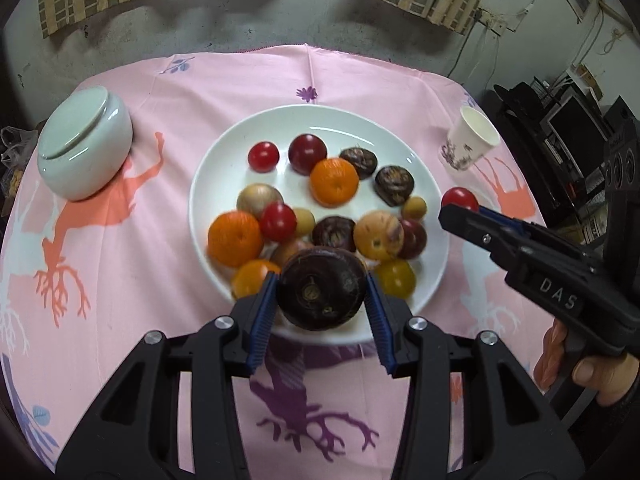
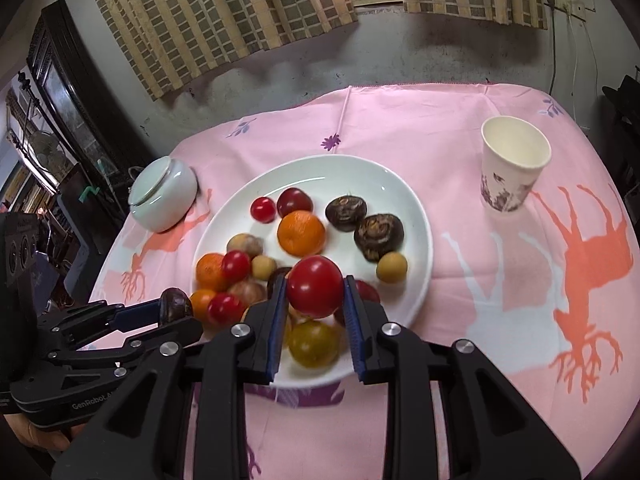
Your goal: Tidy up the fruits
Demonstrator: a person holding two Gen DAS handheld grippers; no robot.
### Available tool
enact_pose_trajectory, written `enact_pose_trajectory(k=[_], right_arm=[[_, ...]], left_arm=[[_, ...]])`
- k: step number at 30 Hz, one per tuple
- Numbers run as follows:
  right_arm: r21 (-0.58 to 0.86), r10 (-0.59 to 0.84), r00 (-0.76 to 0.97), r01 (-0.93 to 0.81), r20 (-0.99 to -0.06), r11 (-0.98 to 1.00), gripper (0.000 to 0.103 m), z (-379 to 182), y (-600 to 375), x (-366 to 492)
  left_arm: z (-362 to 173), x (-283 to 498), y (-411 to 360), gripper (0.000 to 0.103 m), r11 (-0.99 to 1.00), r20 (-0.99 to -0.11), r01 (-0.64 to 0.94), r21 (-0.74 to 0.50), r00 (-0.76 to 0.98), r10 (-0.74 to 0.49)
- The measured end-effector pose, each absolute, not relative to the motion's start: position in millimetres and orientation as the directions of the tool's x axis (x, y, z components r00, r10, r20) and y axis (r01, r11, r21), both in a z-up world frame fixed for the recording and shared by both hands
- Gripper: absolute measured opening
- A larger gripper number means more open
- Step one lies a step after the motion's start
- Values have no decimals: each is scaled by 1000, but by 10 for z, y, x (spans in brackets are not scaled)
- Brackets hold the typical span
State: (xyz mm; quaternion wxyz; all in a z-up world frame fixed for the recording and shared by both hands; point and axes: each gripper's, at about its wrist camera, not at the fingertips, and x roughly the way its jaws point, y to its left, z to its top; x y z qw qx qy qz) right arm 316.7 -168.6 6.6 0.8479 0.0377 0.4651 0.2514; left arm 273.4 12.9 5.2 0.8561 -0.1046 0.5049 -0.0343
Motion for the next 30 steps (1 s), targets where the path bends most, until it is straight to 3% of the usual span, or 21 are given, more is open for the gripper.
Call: enact_pose_trajectory(k=[7, 9, 16, 18, 21, 24, 25, 26, 30], right_arm=[[336, 445, 412, -311, -795, 889, 30, -111, -1630, 3457], [345, 451, 415, -306, -790, 887, 31, -114, -1650, 3469], [353, 455, 397, -304, -797, 885, 32, -131, -1765, 3302], [336, 442, 397, -309, -804, 890, 32, -118, -1804, 3198], [327, 426, 391, -296, -816, 898, 32, -98, -1916, 3022], [297, 386, 397, -268, -832, 916, 44, -68, -2052, 2833], [289, 377, 402, -264, -834, 920, 59, -55, -2083, 2773], [279, 367, 416, -256, -832, 925, 65, -31, -2137, 2690], [229, 330, 424, -271, -843, 935, 65, 62, -2202, 2393]], left_arm=[[-58, 3020, 154, 47, 974, -864, -82, -211, 482, -147], [-36, 3021, 170, 57, 967, -854, -87, -238, 493, -166], [103, 2889, 156, 75, 977, -846, -103, -187, 523, -106], [130, 2804, 151, 85, 978, -848, -105, -178, 521, -98], [151, 2641, 155, 86, 978, -849, -120, -172, 521, -86], [150, 2471, 130, 87, 981, -868, -135, -139, 493, -55], [161, 2401, 115, 87, 983, -871, -137, -122, 489, -40], [176, 2335, 103, 91, 984, -873, -139, -112, 487, -31], [279, 2014, 82, 97, 985, -872, -151, -80, 490, 4]])
